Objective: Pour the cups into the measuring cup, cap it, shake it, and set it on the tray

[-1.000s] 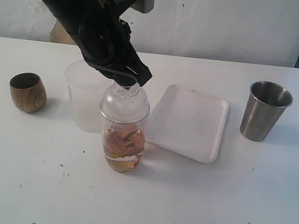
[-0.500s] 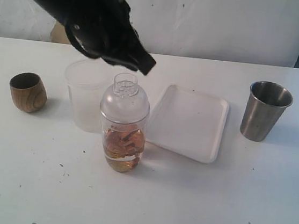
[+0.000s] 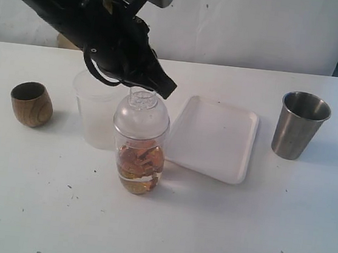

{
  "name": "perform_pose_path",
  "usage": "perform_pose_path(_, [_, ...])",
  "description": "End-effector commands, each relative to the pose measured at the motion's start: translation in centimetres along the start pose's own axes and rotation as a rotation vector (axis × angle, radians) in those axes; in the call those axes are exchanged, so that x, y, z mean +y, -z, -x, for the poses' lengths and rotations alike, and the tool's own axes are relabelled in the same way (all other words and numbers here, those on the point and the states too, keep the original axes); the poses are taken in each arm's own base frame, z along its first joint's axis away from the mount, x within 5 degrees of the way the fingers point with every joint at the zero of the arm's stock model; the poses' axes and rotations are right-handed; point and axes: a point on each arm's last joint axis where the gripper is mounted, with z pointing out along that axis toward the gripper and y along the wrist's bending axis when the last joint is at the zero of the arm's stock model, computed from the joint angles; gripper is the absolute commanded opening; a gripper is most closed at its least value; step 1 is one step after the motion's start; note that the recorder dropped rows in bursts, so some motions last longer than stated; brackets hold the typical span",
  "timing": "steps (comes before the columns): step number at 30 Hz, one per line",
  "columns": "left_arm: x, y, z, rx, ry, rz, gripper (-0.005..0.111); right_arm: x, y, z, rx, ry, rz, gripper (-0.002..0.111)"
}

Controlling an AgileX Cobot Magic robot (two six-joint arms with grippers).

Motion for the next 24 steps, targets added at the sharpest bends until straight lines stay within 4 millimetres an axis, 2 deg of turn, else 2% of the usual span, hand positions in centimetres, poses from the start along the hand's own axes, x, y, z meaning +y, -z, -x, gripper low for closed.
perform_pose_path(1, [-0.2, 3.9, 1.0, -0.136, -0.008, 0.032, 0.0, 0.0, 0.0, -0.1, 0.0, -0.001, 0.004, 0.0])
perform_pose_path(4, [-0.7, 6.5, 0.7, -0.301, 0.019, 0.052, 0.0, 0.0, 0.0, -0.1, 0.0, -0.001, 0.004, 0.0])
perform_pose_path(6, [-1.3, 7.3, -1.7, -0.495, 0.033, 0.071, 0.0, 0.0, 0.0, -0.1, 0.0, -0.001, 0.004, 0.0])
perform_pose_path(7, [-1.6, 7.6, -3.7, -0.638, 0.031, 0.092, 0.0, 0.0, 0.0, -0.1, 0.0, -0.001, 0.004, 0.0])
perform_pose_path(9, [-1.9, 6.9, -6.7, -0.788, 0.044, 0.113, 0.0, 0.0, 0.0, -0.1, 0.0, -0.001, 0.004, 0.0])
perform_pose_path(10, [-1.8, 6.3, -7.7, -0.802, 0.042, 0.122, 0.0, 0.0, 0.0, -0.1, 0.0, -0.001, 0.004, 0.0])
perform_pose_path(12, [-2.0, 4.4, -10.4, -0.732, -0.005, 0.128, 0.011, 0.0, 0.0, -0.1, 0.0, -0.001, 0.004, 0.0])
perform_pose_path(13, [-2.0, 3.6, -11.3, -0.693, -0.016, 0.126, 0.027, 0.0, 0.0, -0.1, 0.0, -0.001, 0.004, 0.0])
perform_pose_path(14, [-2.0, 3.1, -11.7, -0.673, -0.015, 0.125, 0.038, 0.0, 0.0, -0.1, 0.0, -0.001, 0.004, 0.0])
perform_pose_path(15, [-2.0, 2.7, -12.1, -0.658, -0.015, 0.125, 0.058, 0.0, 0.0, -0.1, 0.0, -0.001, 0.004, 0.0])
perform_pose_path(16, [-2.0, 2.2, -12.4, -0.643, -0.015, 0.125, 0.086, 0.0, 0.0, -0.1, 0.0, -0.001, 0.004, 0.0])
perform_pose_path(17, [-2.0, 1.9, -12.5, -0.625, -0.014, 0.123, 0.105, 0.0, 0.0, -0.1, 0.0, -0.001, 0.004, 0.0])
perform_pose_path(21, [-1.9, 0.3, -13.2, -0.549, 0.024, 0.111, 0.105, 0.0, 0.0, -0.1, 0.0, -0.005, 0.004, 0.0])
perform_pose_path(24, [-1.8, -2.0, -15.2, -0.536, 0.092, 0.107, 0.105, 0.0, 0.0, -0.1, 0.003, -0.019, 0.004, 0.0])
